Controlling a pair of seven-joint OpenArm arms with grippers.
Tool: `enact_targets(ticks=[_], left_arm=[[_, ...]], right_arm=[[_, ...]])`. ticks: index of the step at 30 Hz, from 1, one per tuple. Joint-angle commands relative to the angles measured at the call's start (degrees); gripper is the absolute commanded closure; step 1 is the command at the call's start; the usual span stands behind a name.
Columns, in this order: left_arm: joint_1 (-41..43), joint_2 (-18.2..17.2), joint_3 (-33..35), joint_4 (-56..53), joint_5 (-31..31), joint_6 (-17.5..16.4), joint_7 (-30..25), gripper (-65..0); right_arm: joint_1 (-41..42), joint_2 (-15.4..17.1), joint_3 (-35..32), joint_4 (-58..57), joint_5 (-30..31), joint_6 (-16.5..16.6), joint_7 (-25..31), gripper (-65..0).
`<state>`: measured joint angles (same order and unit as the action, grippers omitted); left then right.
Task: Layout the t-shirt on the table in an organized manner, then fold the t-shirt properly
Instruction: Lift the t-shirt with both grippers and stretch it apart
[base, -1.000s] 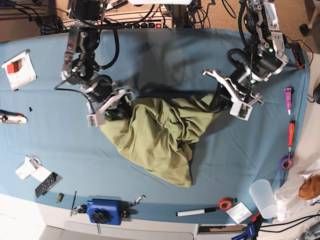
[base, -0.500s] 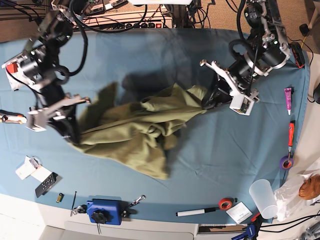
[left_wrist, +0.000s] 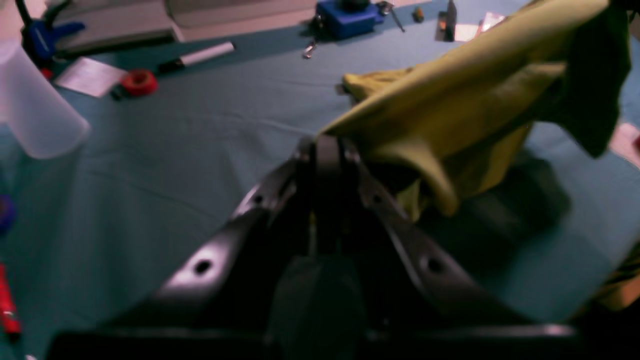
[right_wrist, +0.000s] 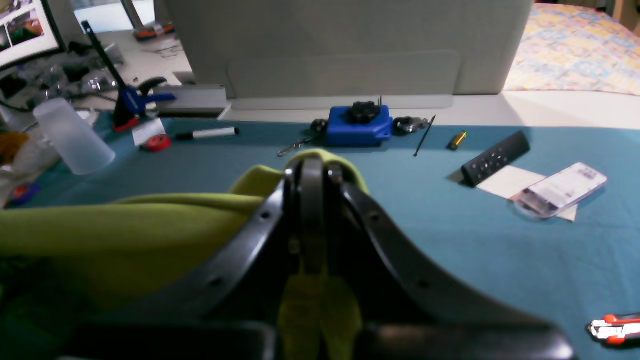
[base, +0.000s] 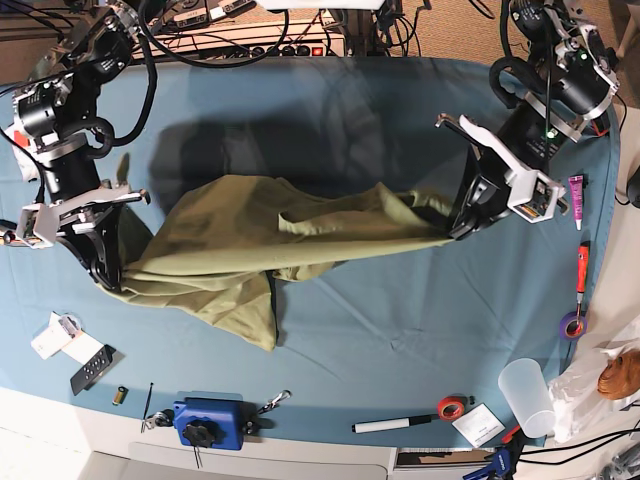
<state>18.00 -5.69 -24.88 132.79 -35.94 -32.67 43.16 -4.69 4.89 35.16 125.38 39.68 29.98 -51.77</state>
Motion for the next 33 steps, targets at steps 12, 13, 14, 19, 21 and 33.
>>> enact_targets(ticks=[12,13,14,19,21,33], left_arm=[[-6.32,-0.57,-0.37,-7.89,2.32,3.19,-4.7,0.0],[-7.17,-1.09,-0.22,-10.05,2.32,3.19,-4.72,0.0],[-8.11,-1.88,0.02,-12.24,2.34,3.21,-4.72,0.0],[-14.58,-6.29,0.37,-20.9,2.36,2.82,-4.7,0.0],[-17.46,-7.93,0.37,-22.97,2.8,2.84,-4.68,0.0],[-27.41,-16.46,0.37,-27.96,4.61,3.69,-4.48,0.0]], right_arm=[[5.42,6.25,-13.42,-6.99,-12.33,-6.51,4.81,0.0],[6.82,6.25,-14.1,-9.25,-12.31,-6.47,5.09,0.0],[8.39,6.25,-14.82,-11.65,-12.31,-6.43,5.29,0.0],[18.32,6.27,-18.18,-23.5,-12.33,-6.03,5.27,0.0],[22.93,6.25,-19.82,-27.63,-12.35,-5.31,5.27,0.0],[41.9,6.19,-26.86,-37.35,-14.01,-5.33,4.02,0.0]])
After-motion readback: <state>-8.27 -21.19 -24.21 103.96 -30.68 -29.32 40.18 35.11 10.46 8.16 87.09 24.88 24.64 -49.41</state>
